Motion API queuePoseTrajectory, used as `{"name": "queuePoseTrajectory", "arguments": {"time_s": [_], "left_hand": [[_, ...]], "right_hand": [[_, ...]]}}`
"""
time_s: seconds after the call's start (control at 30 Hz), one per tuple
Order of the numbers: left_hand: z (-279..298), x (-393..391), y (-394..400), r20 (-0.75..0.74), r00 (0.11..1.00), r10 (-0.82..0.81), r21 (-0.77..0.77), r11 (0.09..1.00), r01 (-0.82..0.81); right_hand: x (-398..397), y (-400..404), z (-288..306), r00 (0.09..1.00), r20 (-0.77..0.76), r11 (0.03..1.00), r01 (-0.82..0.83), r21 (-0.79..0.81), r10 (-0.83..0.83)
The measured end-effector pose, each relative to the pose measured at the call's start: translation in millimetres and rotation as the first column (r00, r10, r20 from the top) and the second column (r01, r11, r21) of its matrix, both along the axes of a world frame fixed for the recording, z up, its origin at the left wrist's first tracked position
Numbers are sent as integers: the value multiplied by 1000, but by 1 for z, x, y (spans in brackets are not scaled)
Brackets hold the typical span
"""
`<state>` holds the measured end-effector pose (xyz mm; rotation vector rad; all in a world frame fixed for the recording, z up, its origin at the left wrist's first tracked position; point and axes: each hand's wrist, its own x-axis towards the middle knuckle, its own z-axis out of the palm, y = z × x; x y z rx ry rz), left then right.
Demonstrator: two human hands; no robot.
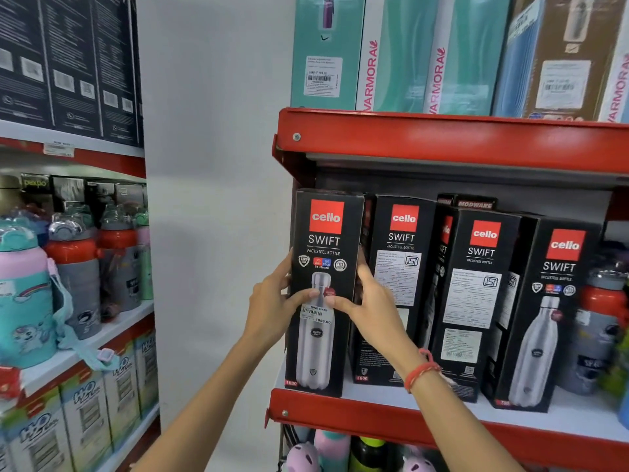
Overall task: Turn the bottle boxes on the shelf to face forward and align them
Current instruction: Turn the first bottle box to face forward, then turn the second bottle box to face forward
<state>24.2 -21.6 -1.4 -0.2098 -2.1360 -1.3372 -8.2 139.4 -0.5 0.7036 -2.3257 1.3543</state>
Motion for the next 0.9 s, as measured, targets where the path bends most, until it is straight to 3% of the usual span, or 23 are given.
{"name": "queuePoseTrajectory", "arguments": {"time_s": [0.2,0.27,0.33,0.4,0.43,0.5,0.57,0.67,0.8,0.9], "left_hand": [[4,-7,3,40,998,39,-13,999,-38],[1,-7,3,37,998,50,4,999,-51],[-2,-6,2,50,998,49,32,998,-50],[-5,-5,2,61,997,53,49,997,-56],[-5,-4,3,60,997,54,58,997,-58],[-6,-3,6,60,997,56,75,995,-61],[-6,-1,9,61,997,56,94,994,-61],[-8,1,12,46,997,60,108,992,-64],[-13,6,16,16,995,103,95,990,-104],[-18,10,23,-164,952,258,25,966,-258]], "right_hand": [[-11,-2,-5,993,-50,994,111,-1,-110],[-4,2,-4,974,-131,983,184,-7,-184],[5,9,6,891,-273,932,337,-134,-362],[6,18,20,723,-385,819,492,-296,-574],[3,20,27,651,-396,762,565,-316,-647],[-6,22,37,598,-320,673,699,-242,-735],[-10,19,36,632,-187,657,741,-141,-752],[-8,14,22,735,-65,737,671,-79,-675],[-9,19,11,778,-28,775,622,-111,-628],[-1,29,7,799,-32,790,586,-179,-600]]}}
